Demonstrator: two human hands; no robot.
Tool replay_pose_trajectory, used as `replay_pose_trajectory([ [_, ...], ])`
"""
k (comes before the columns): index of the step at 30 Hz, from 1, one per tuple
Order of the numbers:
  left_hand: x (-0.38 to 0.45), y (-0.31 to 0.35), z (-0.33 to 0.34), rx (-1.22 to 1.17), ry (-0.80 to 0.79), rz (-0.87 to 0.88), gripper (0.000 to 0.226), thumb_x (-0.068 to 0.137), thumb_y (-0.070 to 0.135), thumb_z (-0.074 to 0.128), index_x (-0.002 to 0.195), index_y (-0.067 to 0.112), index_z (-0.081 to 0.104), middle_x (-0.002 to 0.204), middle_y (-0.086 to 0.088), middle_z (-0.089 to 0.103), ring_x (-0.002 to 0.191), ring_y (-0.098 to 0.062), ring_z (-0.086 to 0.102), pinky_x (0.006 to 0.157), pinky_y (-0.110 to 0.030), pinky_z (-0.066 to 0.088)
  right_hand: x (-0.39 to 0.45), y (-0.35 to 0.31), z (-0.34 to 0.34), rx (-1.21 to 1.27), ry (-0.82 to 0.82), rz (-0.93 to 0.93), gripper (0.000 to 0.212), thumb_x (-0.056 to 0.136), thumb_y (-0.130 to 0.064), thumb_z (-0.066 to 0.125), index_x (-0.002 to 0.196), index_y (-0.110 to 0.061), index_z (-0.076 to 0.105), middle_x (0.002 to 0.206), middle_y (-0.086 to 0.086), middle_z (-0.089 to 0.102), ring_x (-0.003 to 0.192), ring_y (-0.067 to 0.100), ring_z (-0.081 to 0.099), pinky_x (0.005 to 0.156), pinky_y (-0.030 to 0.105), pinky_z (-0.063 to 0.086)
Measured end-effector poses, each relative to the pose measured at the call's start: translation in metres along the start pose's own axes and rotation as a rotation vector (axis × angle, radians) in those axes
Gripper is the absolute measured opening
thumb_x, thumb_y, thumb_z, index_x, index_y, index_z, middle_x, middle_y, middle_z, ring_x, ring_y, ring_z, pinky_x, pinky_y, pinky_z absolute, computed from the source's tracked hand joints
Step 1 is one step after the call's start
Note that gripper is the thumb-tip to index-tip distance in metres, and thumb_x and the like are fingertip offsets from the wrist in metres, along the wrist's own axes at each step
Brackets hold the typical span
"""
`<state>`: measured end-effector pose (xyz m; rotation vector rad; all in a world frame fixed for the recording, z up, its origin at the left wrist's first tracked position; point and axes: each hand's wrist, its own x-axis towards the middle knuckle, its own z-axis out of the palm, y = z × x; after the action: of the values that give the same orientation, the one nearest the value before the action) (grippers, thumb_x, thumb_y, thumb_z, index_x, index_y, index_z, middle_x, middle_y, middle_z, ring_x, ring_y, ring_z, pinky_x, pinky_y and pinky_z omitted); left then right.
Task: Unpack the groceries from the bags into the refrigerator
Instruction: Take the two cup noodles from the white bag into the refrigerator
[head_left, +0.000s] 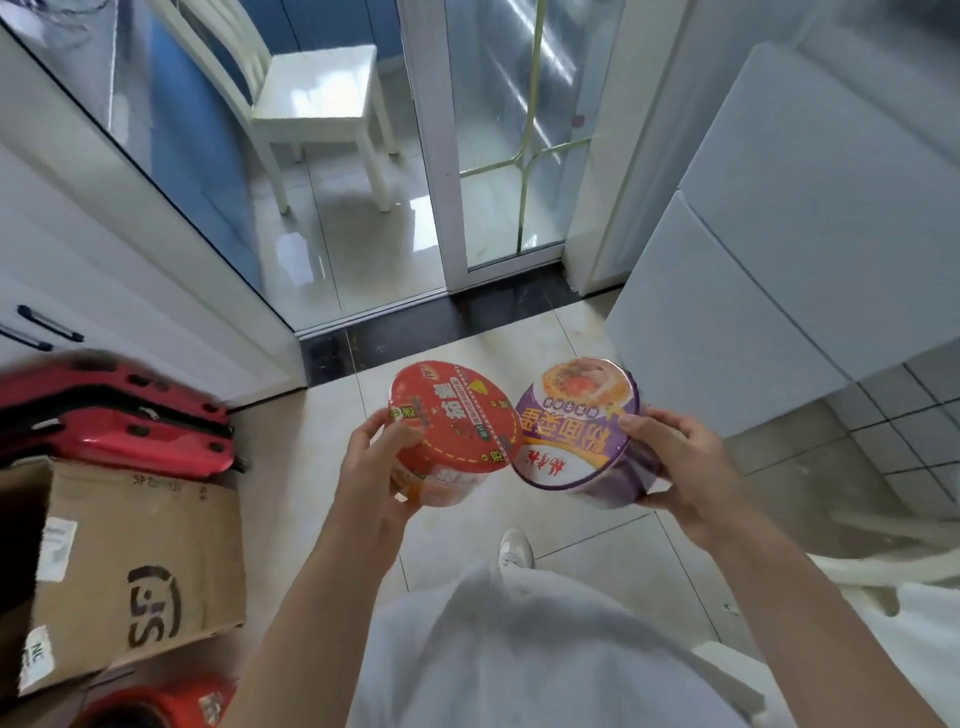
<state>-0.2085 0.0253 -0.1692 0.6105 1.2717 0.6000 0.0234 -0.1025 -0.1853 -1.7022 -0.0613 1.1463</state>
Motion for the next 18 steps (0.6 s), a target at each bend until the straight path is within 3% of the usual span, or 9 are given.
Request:
replay_pose_trajectory([
  [3,0.028,0.032,0.027,0.001,-0.035,-0.018,0.044,0.084,0.015,0.063,0.126,0.024,0.050,0.119,-0.011,0.057,0.109,-0.030,0.058,0.088,-0.049,0.054,0.026,-0.026,0.008,0.073,0.068,0.014,0.081,0.059,-0.038,0.081,0.129,-0.012,0.049,0.110,0.009,0.065,0.098,0.027,0.062,0.059,0.041,0.055],
  [4,0.038,0.042,0.035,0.001,-0.052,-0.029,0.040,0.085,0.015,0.063,0.122,0.024,0.052,0.118,-0.011,0.057,0.109,-0.030,0.058,0.087,-0.048,0.055,0.034,-0.034,0.010,0.112,0.086,0.027,0.074,0.061,-0.038,0.080,0.125,-0.012,0.053,0.102,0.007,0.064,0.095,0.027,0.061,0.060,0.043,0.055],
  [6,0.059,0.064,0.052,0.002,-0.096,-0.054,0.031,0.085,0.015,0.062,0.114,0.024,0.054,0.118,-0.012,0.057,0.109,-0.031,0.059,0.081,-0.044,0.056,0.048,-0.052,0.014,0.214,0.092,0.062,0.040,0.068,-0.033,0.077,0.101,-0.016,0.063,0.086,0.004,0.061,0.085,0.024,0.058,0.064,0.046,0.055],
  [8,0.083,0.084,0.069,-0.003,-0.147,-0.074,0.026,0.086,0.016,0.061,0.110,0.022,0.055,0.116,-0.011,0.058,0.107,-0.029,0.060,0.073,-0.039,0.056,0.061,-0.069,0.019,0.311,0.085,0.099,0.028,0.064,-0.035,0.072,0.086,-0.020,0.065,0.085,0.006,0.059,0.083,0.023,0.056,0.066,0.050,0.056],
  [12,0.135,0.128,0.109,0.024,-0.286,-0.082,0.021,0.087,0.018,0.060,0.108,0.019,0.059,0.106,-0.009,0.063,0.100,-0.027,0.063,0.075,-0.039,0.055,0.093,-0.102,0.031,0.516,0.124,0.161,0.055,0.053,-0.036,0.076,0.103,-0.016,0.063,0.108,0.011,0.058,0.099,0.030,0.056,0.075,0.062,0.053],
  [15,0.175,0.165,0.140,0.123,-0.374,-0.068,0.048,0.074,0.029,0.069,0.119,0.018,0.057,0.114,-0.012,0.065,0.104,-0.030,0.065,0.079,-0.039,0.057,0.116,-0.127,0.043,0.738,0.169,0.201,0.078,0.047,-0.033,0.079,0.119,-0.012,0.056,0.117,0.012,0.053,0.101,0.033,0.056,0.073,0.063,0.051],
  [18,0.209,0.200,0.174,0.210,-0.463,-0.079,0.068,0.065,0.037,0.072,0.127,0.016,0.054,0.121,-0.015,0.065,0.109,-0.032,0.065,0.084,-0.041,0.057,0.132,-0.147,0.057,0.904,0.214,0.259,0.085,0.051,-0.029,0.076,0.129,-0.011,0.048,0.108,0.018,0.051,0.096,0.037,0.058,0.081,0.065,0.049],
])
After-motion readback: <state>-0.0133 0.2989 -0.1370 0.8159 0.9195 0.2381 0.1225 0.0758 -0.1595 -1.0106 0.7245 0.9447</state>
